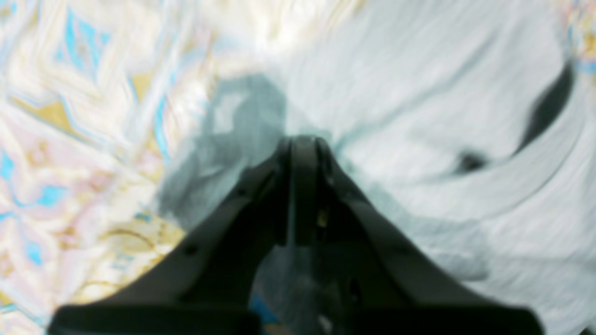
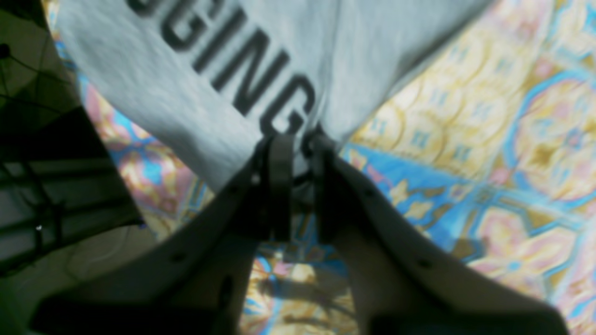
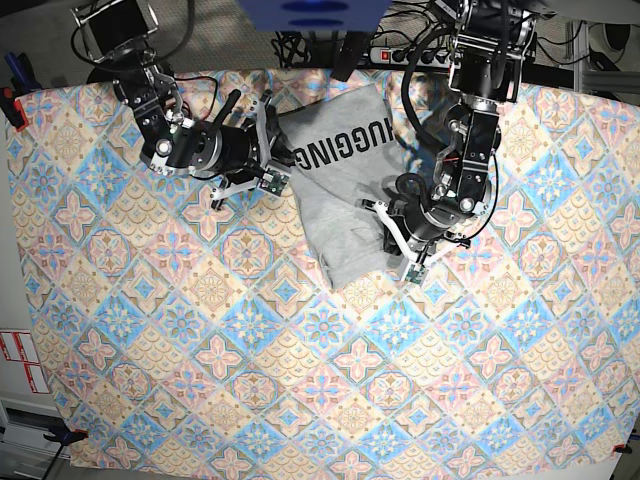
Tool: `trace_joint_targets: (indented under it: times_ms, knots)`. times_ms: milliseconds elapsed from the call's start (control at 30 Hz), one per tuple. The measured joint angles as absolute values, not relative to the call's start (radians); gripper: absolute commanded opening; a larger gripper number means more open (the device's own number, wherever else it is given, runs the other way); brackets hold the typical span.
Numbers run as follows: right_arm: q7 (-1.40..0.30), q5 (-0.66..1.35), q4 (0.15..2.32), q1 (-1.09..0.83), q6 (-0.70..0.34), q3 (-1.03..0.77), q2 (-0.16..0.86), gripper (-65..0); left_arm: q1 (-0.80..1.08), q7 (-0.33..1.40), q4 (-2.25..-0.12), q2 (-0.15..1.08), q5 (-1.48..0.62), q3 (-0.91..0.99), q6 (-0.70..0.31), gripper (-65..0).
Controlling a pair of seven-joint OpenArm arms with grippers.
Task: Fold the T-shirt properly
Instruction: 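Rotate the folded shirt with both grippers so the lettering faces up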
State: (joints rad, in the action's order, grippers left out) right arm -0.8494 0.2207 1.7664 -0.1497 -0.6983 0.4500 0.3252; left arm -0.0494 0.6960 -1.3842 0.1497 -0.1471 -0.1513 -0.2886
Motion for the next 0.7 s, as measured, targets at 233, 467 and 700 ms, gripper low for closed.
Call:
trace_joint_targets:
  times_ms: [233,467,700]
  knots:
    - [-0.850,0.217,1.809,-0.141,-0.693,0.521,0.238,-57.6,0.098,0.691,-1.647,0.222,-0.187,0.028,-0.285,-65.0]
    - [-0.840,0.213,1.670,-0.001,-0.688,0.692,0.102,-57.6,0.308,0.699,-1.804,0.217,-0.352,0.361,-0.286,-65.0]
    - [-0.853,0.210,1.404,0.092,-0.694,0.718,-0.009,-57.6,0.464,0.708,-1.846,0.204,-0.494,0.466,-0.296,-65.0]
